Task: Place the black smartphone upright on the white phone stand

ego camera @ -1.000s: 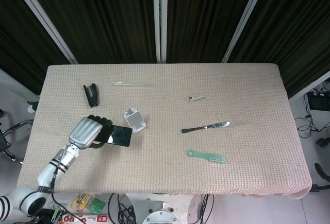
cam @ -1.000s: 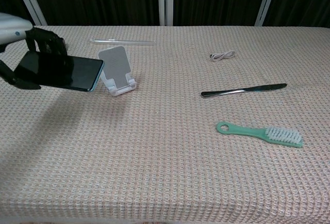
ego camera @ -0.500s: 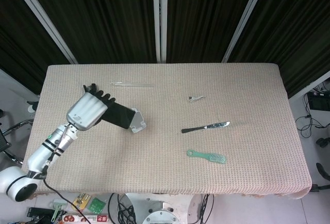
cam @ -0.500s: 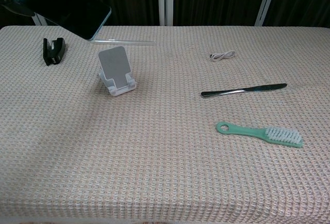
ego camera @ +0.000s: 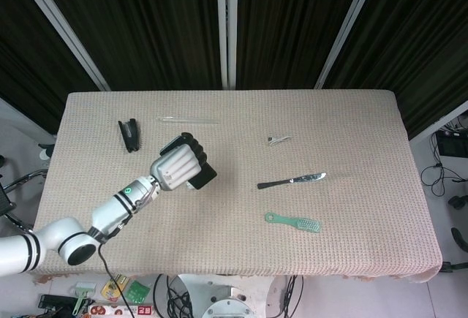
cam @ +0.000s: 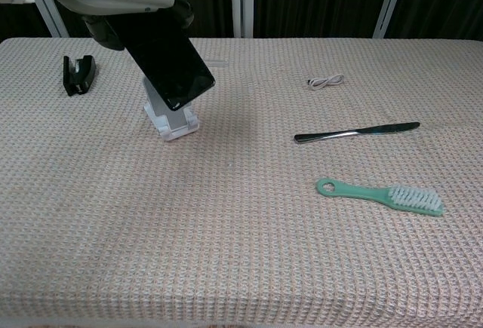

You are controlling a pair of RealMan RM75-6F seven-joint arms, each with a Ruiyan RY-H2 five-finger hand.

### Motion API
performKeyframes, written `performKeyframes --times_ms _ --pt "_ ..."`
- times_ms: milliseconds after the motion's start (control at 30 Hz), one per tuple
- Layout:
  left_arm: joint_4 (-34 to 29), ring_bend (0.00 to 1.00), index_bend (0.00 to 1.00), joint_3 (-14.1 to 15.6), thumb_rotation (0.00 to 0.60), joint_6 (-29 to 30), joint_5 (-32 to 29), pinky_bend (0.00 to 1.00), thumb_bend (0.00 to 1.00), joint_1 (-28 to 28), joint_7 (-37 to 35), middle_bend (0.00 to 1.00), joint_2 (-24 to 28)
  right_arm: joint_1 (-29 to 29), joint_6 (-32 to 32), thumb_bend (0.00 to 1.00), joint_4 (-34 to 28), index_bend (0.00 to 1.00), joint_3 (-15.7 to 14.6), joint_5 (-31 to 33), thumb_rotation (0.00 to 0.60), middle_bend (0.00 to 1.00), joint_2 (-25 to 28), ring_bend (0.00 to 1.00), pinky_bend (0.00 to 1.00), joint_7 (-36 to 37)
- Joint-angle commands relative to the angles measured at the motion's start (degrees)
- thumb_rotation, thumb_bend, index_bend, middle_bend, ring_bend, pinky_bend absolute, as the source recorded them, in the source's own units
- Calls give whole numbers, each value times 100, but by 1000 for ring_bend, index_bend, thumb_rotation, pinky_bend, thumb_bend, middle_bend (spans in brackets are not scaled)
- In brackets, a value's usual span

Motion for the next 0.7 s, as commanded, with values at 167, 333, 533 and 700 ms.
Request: performKeyframes --times_ms 167,333,533,700 --pt "521 537 575 279 600 42 450 368 402 -237 492 606 -419 31 -42 150 9 0 -17 -25 600 0 -41 0 0 -41" --pt "612 537 577 350 600 43 485 366 406 -264 557 606 -423 46 -64 150 10 0 0 10 600 0 -63 0 0 -69" --pt "722 537 581 474 600 -64 474 365 414 -332 787 605 -475 48 -79 151 15 0 -9 18 600 0 -74 0 0 -101" --pt "780 537 584 572 600 -219 501 363 419 -432 956 604 -489 31 -80 151 44 0 -11 42 600 0 -80 0 0 -66"
